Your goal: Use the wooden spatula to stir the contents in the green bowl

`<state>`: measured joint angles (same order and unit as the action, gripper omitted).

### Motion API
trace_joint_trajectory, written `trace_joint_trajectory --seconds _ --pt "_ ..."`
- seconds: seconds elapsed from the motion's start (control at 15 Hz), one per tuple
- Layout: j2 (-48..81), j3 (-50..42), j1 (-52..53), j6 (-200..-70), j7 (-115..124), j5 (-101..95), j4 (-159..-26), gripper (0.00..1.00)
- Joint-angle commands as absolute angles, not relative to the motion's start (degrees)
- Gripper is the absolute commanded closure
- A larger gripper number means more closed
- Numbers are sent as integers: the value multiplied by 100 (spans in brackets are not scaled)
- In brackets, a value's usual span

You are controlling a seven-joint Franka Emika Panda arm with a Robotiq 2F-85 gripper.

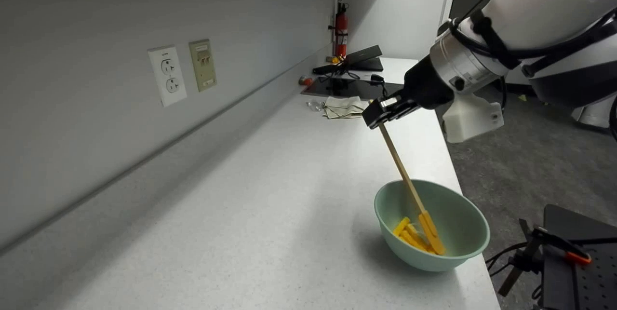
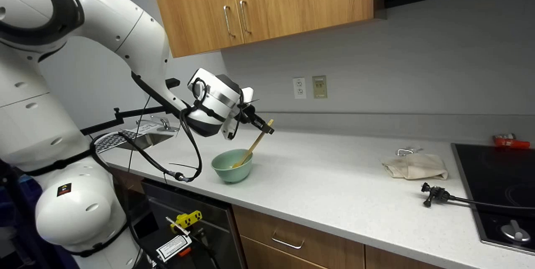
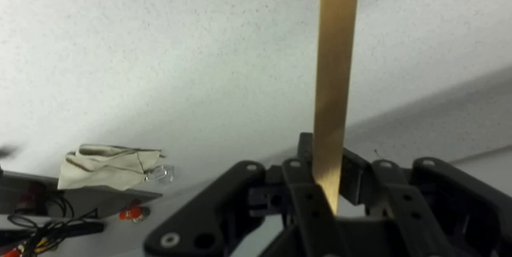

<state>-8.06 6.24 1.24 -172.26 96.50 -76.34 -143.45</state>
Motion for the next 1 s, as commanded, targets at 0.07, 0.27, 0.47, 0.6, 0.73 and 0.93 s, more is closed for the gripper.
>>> trace_joint_trajectory --seconds 0.07,0.27,0.47,0.6,0.73,0.93 --pt "-569 553 194 -17654 9139 -6997 -14418 98" --pt "-686 638 200 -17599 9227 -7194 -14325 98" --pt "-830 717 189 -17539 9308 -7555 -14205 98" --pt "-956 777 154 -17483 9457 -7975 -14110 98" --pt "-1073 822 144 -17425 9641 -8445 -14032 98" --pt "-1141 831 165 -17413 9773 -8824 -14034 98"
